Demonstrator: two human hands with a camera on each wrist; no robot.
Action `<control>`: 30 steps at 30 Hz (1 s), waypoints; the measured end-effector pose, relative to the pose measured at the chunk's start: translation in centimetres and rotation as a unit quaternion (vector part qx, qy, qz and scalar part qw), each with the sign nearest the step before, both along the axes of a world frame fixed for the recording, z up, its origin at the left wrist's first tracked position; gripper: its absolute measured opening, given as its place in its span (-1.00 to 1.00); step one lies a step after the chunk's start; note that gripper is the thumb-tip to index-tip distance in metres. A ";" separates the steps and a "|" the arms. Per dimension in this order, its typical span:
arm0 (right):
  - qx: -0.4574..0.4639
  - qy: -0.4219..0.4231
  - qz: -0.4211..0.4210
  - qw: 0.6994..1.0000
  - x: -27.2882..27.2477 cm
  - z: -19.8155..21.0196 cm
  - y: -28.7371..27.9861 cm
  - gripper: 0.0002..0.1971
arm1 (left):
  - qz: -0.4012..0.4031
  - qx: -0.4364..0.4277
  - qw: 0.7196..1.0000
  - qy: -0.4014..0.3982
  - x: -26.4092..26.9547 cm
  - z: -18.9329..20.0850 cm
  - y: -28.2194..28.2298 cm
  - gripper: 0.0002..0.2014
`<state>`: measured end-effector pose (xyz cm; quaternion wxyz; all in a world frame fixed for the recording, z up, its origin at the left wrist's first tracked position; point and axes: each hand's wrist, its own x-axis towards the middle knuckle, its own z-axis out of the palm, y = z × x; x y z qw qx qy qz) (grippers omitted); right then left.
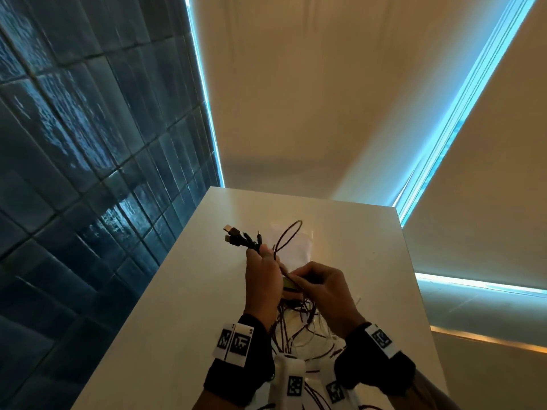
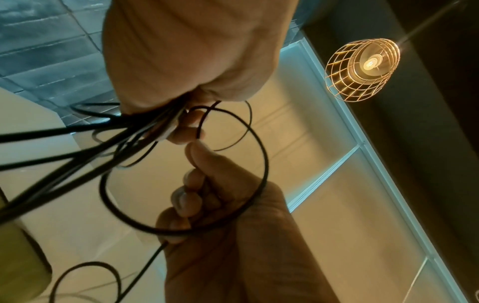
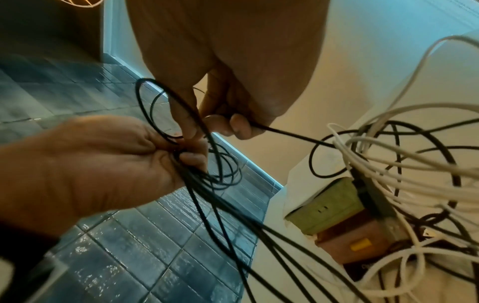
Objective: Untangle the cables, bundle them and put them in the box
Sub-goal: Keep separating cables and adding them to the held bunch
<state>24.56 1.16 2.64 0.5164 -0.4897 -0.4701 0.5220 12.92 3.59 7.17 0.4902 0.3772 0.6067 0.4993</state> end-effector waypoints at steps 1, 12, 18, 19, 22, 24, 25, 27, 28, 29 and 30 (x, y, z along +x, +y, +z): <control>-0.006 -0.002 0.003 1.000 0.0 -0.3 -0.1 -0.94 | 0.005 0.002 0.999 -0.038 0.1 0.2 -0.1 -0.77; -0.033 0.001 0.056 0.998 1.3 -3.0 0.2 -0.74 | 0.054 0.063 0.988 -0.131 -1.1 1.1 0.6 -0.74; -0.065 -0.031 0.027 0.997 4.0 -6.3 0.4 -0.61 | 0.073 0.096 0.983 -0.141 -3.6 3.3 0.8 -0.74; -0.073 -0.033 0.022 0.997 4.3 -6.6 0.5 -0.62 | 0.076 0.101 0.981 -0.148 -4.0 3.7 0.8 -0.74; -0.082 -0.057 0.025 0.995 5.2 -7.5 0.6 -0.69 | 0.079 0.117 0.977 -0.162 -5.0 4.6 0.9 -0.73; -0.087 -0.073 0.026 0.993 5.8 -7.9 0.8 -0.80 | 0.079 0.124 0.975 -0.164 -5.5 5.0 0.9 -0.73; -0.088 -0.080 0.027 0.993 6.0 -8.1 0.9 -0.81 | 0.078 0.128 0.975 -0.165 -5.7 5.1 0.8 -0.73; -0.087 -0.099 0.013 0.991 6.1 -8.1 1.4 -0.78 | 0.075 0.128 0.976 -0.158 -5.8 4.9 0.8 -0.74; -0.089 -0.106 -0.003 0.990 5.9 -8.0 1.7 -0.78 | 0.072 0.123 0.978 -0.152 -5.8 4.6 0.8 -0.73; -0.092 -0.107 -0.022 0.990 5.8 -7.8 2.0 -0.78 | 0.066 0.114 0.981 -0.144 -5.7 4.3 0.8 -0.73; -0.094 -0.103 -0.040 0.989 5.7 -7.4 2.3 -0.78 | 0.059 0.101 0.984 -0.135 -5.6 3.9 0.8 -0.73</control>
